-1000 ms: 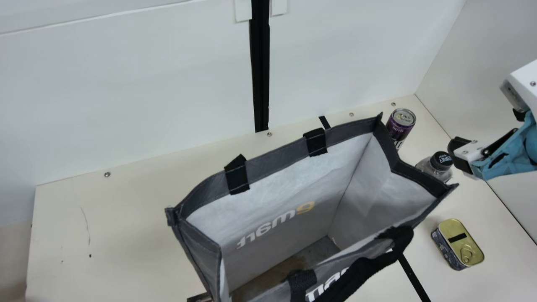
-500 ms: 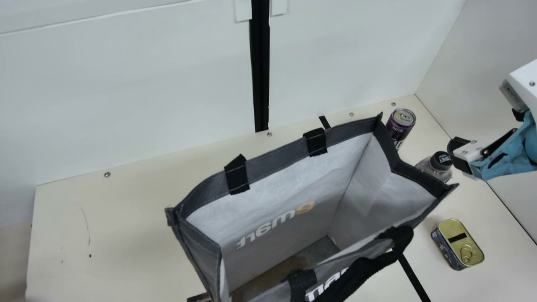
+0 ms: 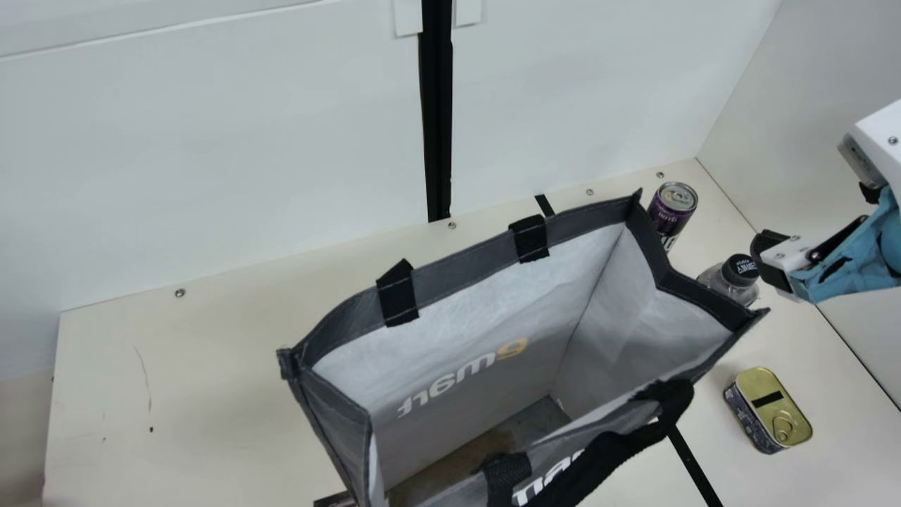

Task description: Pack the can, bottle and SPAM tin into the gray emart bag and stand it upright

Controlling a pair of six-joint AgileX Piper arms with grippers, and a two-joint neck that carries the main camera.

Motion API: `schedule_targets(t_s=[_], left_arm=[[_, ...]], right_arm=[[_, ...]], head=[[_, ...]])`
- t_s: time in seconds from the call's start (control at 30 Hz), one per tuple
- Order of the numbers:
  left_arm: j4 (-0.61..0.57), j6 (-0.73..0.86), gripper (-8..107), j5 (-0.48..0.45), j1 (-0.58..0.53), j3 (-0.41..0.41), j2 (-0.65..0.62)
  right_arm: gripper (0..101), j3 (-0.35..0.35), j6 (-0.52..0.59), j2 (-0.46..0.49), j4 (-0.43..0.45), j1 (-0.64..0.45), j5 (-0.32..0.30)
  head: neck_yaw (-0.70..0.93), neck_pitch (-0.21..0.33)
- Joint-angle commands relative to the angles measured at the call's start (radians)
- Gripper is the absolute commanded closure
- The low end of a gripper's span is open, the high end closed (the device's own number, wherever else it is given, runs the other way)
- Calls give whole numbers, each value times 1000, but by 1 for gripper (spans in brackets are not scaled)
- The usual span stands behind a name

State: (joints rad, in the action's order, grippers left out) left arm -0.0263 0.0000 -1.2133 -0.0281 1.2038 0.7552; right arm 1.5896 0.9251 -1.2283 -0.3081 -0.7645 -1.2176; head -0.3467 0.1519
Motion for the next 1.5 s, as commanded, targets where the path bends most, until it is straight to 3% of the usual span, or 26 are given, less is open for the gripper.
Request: schedule_targets(t_s=[0.0, 0.33, 1.47], left_arm=[[0, 0, 9, 2, -2, 1, 2], [2, 1, 9, 23, -40, 38, 44], [25, 67, 9, 96, -205, 330, 281]], right_arm=[[6, 0, 0, 0, 0, 0, 0], [6, 0, 0, 0, 0, 0, 0], [6, 0, 0, 0, 0, 0, 0]], head=[[-2, 23], [-2, 23], [-2, 23]])
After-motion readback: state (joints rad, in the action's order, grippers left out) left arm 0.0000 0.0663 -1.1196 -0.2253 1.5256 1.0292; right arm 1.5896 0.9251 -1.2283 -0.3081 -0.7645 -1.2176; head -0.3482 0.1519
